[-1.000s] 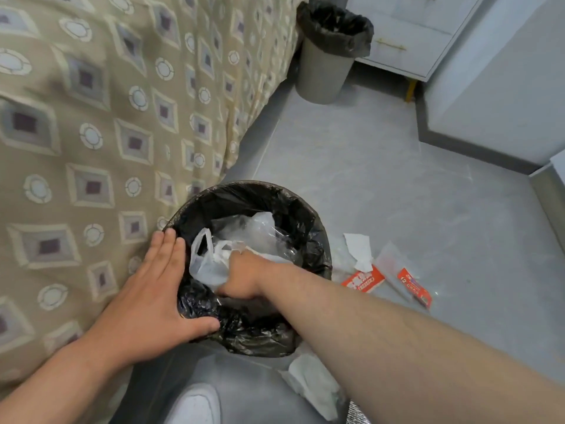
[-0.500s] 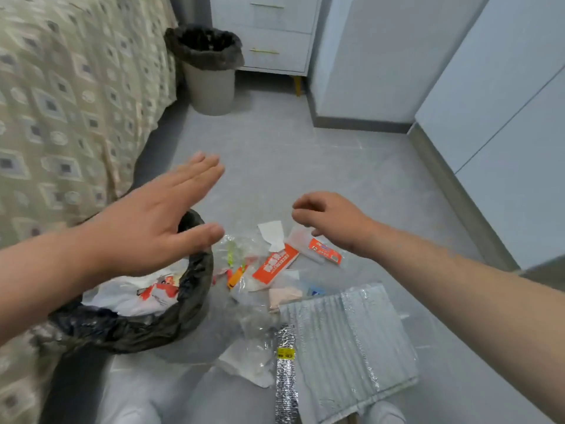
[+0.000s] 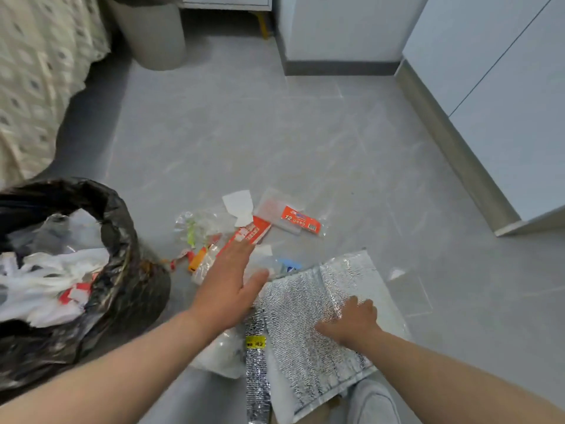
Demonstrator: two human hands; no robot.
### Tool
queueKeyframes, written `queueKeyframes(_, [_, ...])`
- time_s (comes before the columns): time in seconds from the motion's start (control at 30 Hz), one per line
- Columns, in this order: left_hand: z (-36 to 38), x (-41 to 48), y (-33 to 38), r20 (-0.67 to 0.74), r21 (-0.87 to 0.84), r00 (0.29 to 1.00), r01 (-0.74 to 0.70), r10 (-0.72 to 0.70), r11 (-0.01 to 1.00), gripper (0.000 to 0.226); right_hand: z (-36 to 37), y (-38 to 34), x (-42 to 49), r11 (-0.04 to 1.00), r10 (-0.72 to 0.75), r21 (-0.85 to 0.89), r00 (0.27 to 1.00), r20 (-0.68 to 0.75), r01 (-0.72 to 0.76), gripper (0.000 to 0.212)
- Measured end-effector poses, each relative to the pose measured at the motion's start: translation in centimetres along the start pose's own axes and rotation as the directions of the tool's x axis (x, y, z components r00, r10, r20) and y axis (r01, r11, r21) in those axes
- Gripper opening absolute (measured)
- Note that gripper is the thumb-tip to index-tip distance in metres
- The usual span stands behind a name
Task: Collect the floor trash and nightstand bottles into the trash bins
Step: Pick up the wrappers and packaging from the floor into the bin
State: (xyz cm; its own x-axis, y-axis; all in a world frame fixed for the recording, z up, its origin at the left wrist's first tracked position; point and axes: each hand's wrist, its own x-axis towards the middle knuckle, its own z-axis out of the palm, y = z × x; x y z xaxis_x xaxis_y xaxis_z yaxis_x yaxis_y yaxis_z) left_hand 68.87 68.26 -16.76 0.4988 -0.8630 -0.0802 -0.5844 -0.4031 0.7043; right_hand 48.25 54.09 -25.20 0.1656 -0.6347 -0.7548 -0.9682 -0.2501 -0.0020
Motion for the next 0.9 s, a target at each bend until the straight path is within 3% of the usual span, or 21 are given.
queueKeyframes(0.07, [2.4,-2.5,-1.6,-0.118,-0.124,0.953,0.266,-0.280,0.956,0.066,1.1,-0.4,0.4,0.999,0.052,0.001,0.999,-0.005,-0.052,0.134])
queueKeyframes(0.13, [4.3,-5.1,-2.7,-0.132,-0.151,0.848,0.495,-0.514,0.856,0.065,1.6,-0.8,0.4,0.996,0.089,0.023,0.995,-0.049,-0.088,0.135])
queueKeyframes(0.23, [6.2,-7.9,-3.5,-0.036,-0.036,0.773,0.633,-0.634,0.773,0.092,2.2,-1.0,0.7,0.995,0.103,0.023,0.987,-0.125,-0.101,0.136])
queueKeyframes(0.3, [6.9,-8.7,-4.0,0.005,-0.001,0.761,0.649,-0.649,0.761,0.104,2.4,-1.0,0.6,0.996,0.093,0.025,0.982,-0.161,-0.091,0.134])
queueKeyframes(0.4, [7.6,-8.8,-4.4,0.043,-0.032,0.769,0.639,-0.638,0.768,0.094,2.2,-1.0,0.4,0.998,0.055,0.036,0.971,-0.233,-0.048,0.122])
queueKeyframes(0.57, [7.9,-8.3,-6.1,-0.026,0.031,0.788,0.616,-0.615,0.787,0.075,1.7,-0.7,0.6,0.980,-0.021,0.184,0.956,-0.293,0.078,0.066])
queueKeyframes(0.7, [7.1,-7.6,-7.3,-0.166,0.154,0.784,0.620,-0.598,0.770,0.077,0.1,0.2,1.6,0.955,-0.053,0.265,0.958,-0.283,0.131,0.038])
queueKeyframes(0.83, [6.5,-6.2,-8.5,-0.156,0.011,0.769,0.629,-0.620,0.777,0.086,-1.5,1.3,2.5,0.926,-0.118,0.334,0.976,-0.185,0.176,0.007])
queueKeyframes(0.9, [6.3,-5.2,-8.8,-0.116,-0.050,0.754,0.646,-0.647,0.762,0.104,-2.2,1.8,2.8,0.884,-0.127,0.442,0.988,-0.085,0.152,0.004])
